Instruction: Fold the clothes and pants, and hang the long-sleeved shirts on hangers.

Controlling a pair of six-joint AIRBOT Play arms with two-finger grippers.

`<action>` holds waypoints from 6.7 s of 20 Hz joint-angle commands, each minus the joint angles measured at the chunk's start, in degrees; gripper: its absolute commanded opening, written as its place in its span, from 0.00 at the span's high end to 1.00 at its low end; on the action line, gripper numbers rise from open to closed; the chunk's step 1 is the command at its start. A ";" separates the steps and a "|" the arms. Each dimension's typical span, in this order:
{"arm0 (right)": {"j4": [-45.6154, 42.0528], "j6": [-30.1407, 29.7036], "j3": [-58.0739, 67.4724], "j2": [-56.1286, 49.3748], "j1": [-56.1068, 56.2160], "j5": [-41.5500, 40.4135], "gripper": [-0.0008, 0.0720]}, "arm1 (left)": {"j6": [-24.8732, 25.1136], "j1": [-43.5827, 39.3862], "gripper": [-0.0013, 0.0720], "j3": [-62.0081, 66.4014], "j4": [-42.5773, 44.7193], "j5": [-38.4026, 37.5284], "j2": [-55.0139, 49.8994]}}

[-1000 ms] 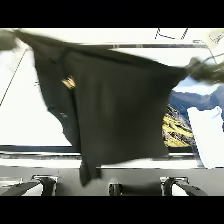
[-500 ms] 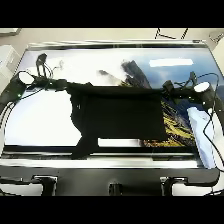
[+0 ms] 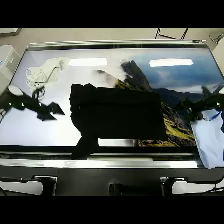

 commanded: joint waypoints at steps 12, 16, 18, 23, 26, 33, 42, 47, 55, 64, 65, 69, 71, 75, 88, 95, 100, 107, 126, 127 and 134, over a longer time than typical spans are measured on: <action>-6.21 -1.64 -10.49 -0.11 1.75 -1.36 0.15 | 3.43 -8.31 0.95 -18.53 -21.46 22.01 0.57; -2.58 -3.39 -17.38 -0.11 1.75 -4.04 0.15 | 4.37 -8.33 0.95 -18.51 -21.44 21.84 2.16; 2.82 -5.46 -20.11 -0.11 1.86 -4.96 0.16 | 4.35 -8.33 0.95 -18.51 -21.44 21.77 3.04; 7.02 -6.82 -20.11 0.02 7.76 -5.46 0.94 | 5.42 -8.31 0.95 -18.01 -21.42 21.00 6.62; 8.17 -8.79 -9.53 3.74 7.80 -4.11 0.93 | 5.51 -7.04 0.95 -11.17 -16.50 21.33 15.93; 1.90 -9.01 29.68 29.68 5.07 -26.14 0.93 | 3.21 5.20 0.95 26.10 -7.89 32.59 40.98; -1.77 -8.98 31.04 48.28 5.03 -34.97 0.93 | -0.87 6.21 0.95 32.89 -7.85 38.95 55.58; -1.66 -5.79 31.01 43.28 5.03 -28.04 0.93 | -1.31 6.21 0.95 32.52 -7.82 27.69 50.90; -2.27 -5.40 21.57 6.73 13.62 -11.47 0.93 | 5.95 1.84 0.95 3.82 -7.87 18.82 28.79; 0.09 12.50 21.46 -13.16 20.96 -25.31 0.92 | 4.76 -2.23 0.93 -5.97 -18.25 30.38 3.28; 0.11 12.50 21.79 -12.66 20.13 -23.65 0.81 | 4.79 -1.57 0.79 -5.22 -18.18 29.42 3.54; -7.19 3.58 22.34 -7.58 10.51 -4.17 0.21 | 0.42 8.35 0.01 1.53 -8.52 8.13 3.82; -14.75 3.43 20.06 -6.56 5.35 7.41 0.26 | -4.24 13.09 0.02 0.33 2.95 -2.78 4.02; -14.08 2.32 3.43 -1.55 0.81 8.72 0.26 | 1.40 16.22 0.19 -16.04 5.03 -2.08 7.82; -10.40 -0.96 -9.20 1.20 1.09 4.50 0.25 | 10.45 10.84 0.95 -29.68 -10.97 8.94 8.44; 4.24 -5.86 -21.44 1.18 1.70 -7.08 0.22 | 10.34 10.84 0.95 -29.68 -10.97 8.96 10.88; 4.35 -6.88 -21.46 1.27 10.88 -7.04 0.89 | 9.73 10.86 0.95 -29.20 -11.02 7.87 12.35; 3.67 -8.11 7.48 16.63 11.67 -9.46 0.93 | 9.27 11.50 0.95 3.34 -19.34 5.31 26.80; -18.08 -0.13 34.05 49.05 11.69 -14.73 0.93 | 2.58 11.61 0.95 45.20 -11.69 14.67 47.41; -17.40 0.52 33.99 45.99 11.69 -6.71 0.94 | 2.56 11.56 0.95 44.22 -11.80 8.41 45.48; -6.86 -1.88 9.62 17.14 11.87 1.99 0.94 | 7.34 3.80 0.95 4.94 -12.15 3.34 30.34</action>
